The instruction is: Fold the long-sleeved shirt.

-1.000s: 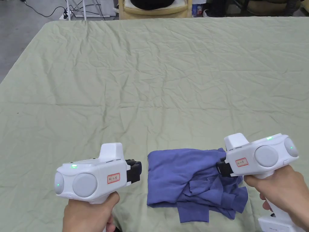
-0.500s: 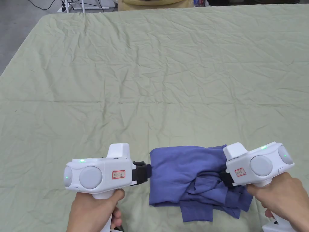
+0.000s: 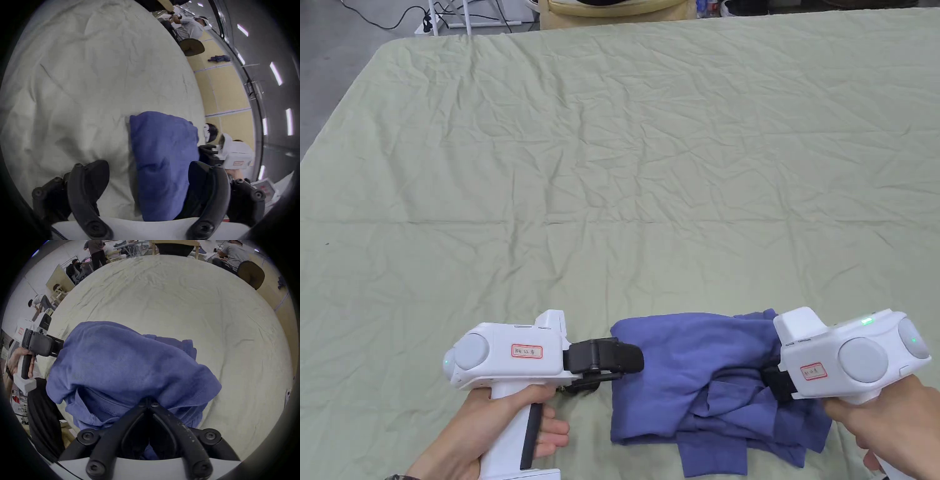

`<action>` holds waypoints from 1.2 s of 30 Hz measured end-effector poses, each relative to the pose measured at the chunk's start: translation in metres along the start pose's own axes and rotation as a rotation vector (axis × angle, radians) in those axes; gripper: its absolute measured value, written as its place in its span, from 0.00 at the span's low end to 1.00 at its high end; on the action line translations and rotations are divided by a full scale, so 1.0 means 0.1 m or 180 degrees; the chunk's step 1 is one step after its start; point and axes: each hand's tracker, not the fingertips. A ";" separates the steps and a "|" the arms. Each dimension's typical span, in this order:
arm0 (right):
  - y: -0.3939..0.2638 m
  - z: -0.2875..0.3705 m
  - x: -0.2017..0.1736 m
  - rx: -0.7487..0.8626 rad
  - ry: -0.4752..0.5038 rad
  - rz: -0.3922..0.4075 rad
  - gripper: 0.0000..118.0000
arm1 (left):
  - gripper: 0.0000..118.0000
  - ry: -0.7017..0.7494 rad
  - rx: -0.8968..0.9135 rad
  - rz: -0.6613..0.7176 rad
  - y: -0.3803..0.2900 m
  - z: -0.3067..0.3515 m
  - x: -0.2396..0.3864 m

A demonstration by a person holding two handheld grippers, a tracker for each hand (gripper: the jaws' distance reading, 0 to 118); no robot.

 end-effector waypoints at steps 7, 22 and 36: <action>-0.02 -0.02 0.03 0.0034 0.0063 -0.0036 0.00 | 0.89 -0.0310 -0.0073 -0.0040 0.00 -0.30 0.07; -0.05 -0.03 0.06 0.0085 0.0110 -0.0125 0.00 | 0.21 -0.0210 -0.0243 -0.0278 0.00 -0.77 0.34; -0.10 0.33 -0.08 0.0611 -0.0085 -0.0085 0.00 | 0.18 0.0088 -0.0154 -0.0546 -0.09 -0.75 0.45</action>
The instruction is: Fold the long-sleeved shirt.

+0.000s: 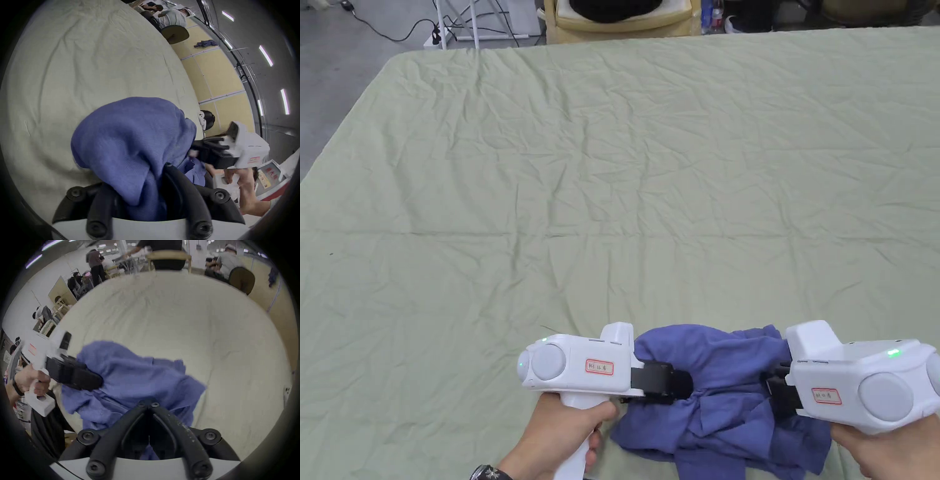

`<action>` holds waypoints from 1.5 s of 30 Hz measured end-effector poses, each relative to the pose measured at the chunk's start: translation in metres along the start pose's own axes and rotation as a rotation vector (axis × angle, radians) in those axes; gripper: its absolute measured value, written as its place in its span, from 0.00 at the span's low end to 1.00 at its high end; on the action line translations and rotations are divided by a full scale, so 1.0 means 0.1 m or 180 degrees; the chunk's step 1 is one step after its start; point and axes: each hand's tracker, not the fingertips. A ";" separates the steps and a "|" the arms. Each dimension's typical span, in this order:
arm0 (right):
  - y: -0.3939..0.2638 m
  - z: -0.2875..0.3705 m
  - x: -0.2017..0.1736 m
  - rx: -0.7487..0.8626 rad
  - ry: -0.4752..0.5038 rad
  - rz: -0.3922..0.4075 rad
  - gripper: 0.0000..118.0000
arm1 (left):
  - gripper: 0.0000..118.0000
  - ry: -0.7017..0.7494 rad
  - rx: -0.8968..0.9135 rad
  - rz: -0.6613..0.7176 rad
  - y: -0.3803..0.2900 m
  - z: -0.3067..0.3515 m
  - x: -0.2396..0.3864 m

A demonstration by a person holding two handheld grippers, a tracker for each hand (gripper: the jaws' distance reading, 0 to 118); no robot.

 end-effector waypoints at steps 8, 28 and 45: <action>-0.13 0.75 -0.22 0.0568 0.0002 0.0104 0.00 | 0.18 0.0181 0.0020 -0.0119 -0.01 0.02 0.14; 0.43 0.54 -1.41 0.0872 0.0574 0.0720 0.00 | 0.17 0.0859 0.0403 -0.0095 0.02 1.61 -0.70; 1.30 -0.20 -3.10 0.0814 0.1373 0.1351 0.00 | 0.17 0.1597 0.0636 0.0274 -0.11 3.42 -1.89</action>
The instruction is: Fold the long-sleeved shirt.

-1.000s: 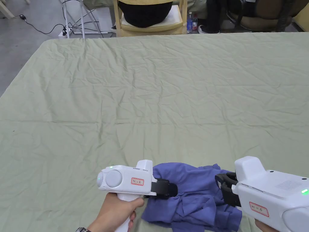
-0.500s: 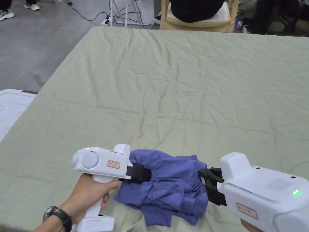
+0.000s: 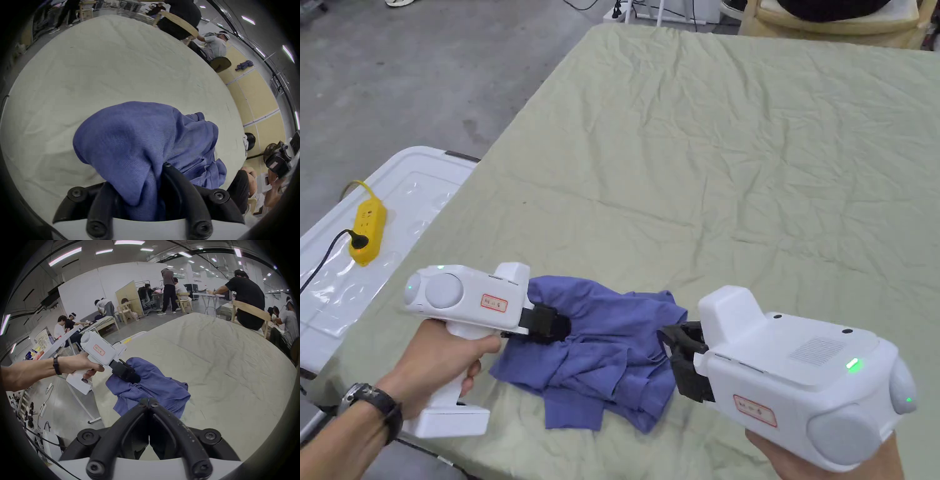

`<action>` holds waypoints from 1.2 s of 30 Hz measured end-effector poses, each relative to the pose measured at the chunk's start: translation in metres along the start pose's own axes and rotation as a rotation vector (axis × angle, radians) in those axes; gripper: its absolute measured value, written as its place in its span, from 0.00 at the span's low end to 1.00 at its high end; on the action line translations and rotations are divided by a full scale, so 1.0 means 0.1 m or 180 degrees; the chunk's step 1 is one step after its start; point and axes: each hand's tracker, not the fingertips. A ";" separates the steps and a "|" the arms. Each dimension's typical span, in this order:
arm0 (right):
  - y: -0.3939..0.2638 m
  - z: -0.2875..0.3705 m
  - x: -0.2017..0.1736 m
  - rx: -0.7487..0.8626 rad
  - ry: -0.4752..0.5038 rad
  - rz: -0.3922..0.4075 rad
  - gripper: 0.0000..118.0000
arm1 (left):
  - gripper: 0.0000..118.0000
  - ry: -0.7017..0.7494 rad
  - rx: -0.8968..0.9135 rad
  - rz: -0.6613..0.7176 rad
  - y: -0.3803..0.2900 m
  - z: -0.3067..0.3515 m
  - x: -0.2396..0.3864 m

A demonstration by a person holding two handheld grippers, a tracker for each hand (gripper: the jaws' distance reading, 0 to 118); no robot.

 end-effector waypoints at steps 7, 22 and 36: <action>0.14 -0.34 -0.16 -0.0016 0.0150 0.0007 0.00 | 0.17 0.0248 -0.0005 0.0038 0.08 0.34 -0.43; 0.13 -0.15 -0.22 -0.0027 0.0101 0.0014 0.00 | 0.75 0.1128 0.0197 0.0235 -0.06 0.48 -0.50; -0.16 1.00 -0.03 0.0383 -0.0484 -0.0155 0.00 | 0.78 0.1586 0.1259 -0.0181 -0.42 1.22 0.78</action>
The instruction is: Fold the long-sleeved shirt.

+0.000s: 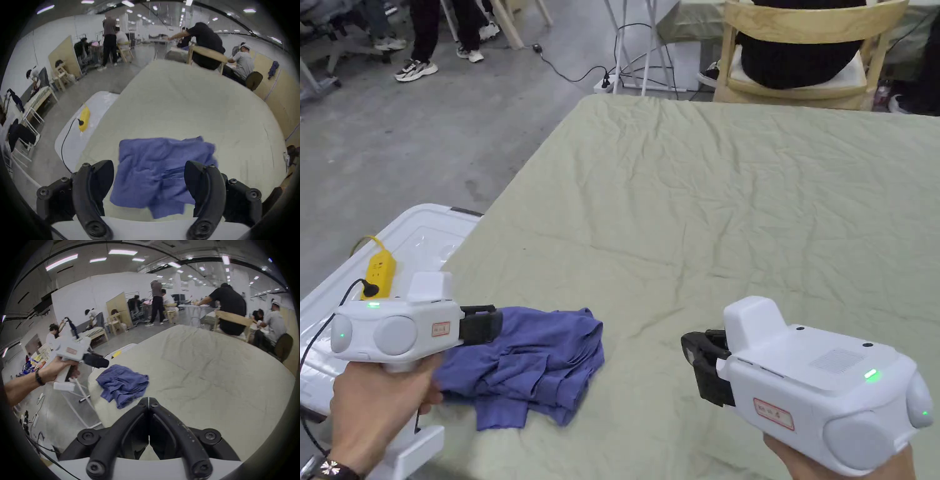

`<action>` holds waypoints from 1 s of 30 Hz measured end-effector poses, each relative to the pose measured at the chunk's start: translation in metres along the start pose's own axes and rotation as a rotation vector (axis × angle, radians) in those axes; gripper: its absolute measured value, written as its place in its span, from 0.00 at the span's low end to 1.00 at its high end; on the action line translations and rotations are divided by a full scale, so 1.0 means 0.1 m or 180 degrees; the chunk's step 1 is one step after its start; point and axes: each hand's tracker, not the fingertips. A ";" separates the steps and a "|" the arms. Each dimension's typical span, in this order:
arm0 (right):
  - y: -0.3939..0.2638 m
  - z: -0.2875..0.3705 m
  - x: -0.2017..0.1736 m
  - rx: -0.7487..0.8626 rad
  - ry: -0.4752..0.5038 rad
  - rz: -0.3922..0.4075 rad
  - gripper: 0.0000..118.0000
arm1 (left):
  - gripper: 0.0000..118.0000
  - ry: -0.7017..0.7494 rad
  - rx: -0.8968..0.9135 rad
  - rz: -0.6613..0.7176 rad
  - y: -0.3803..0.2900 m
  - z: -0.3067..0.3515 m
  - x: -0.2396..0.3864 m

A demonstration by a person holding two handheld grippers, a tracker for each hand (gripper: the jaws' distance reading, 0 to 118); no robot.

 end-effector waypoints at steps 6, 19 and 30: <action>-0.05 0.72 0.38 0.0392 -0.0536 -0.0165 0.00 | 0.75 -0.0209 0.0665 -0.0074 0.11 0.49 0.82; -0.15 2.24 1.18 0.1054 -0.1784 -0.0454 0.00 | 0.00 -0.1033 0.1481 -0.0576 0.53 1.29 2.89; 0.29 2.88 1.72 0.1334 -0.2354 -0.0476 0.00 | 0.00 -0.1119 0.1850 -0.0469 1.36 1.72 3.50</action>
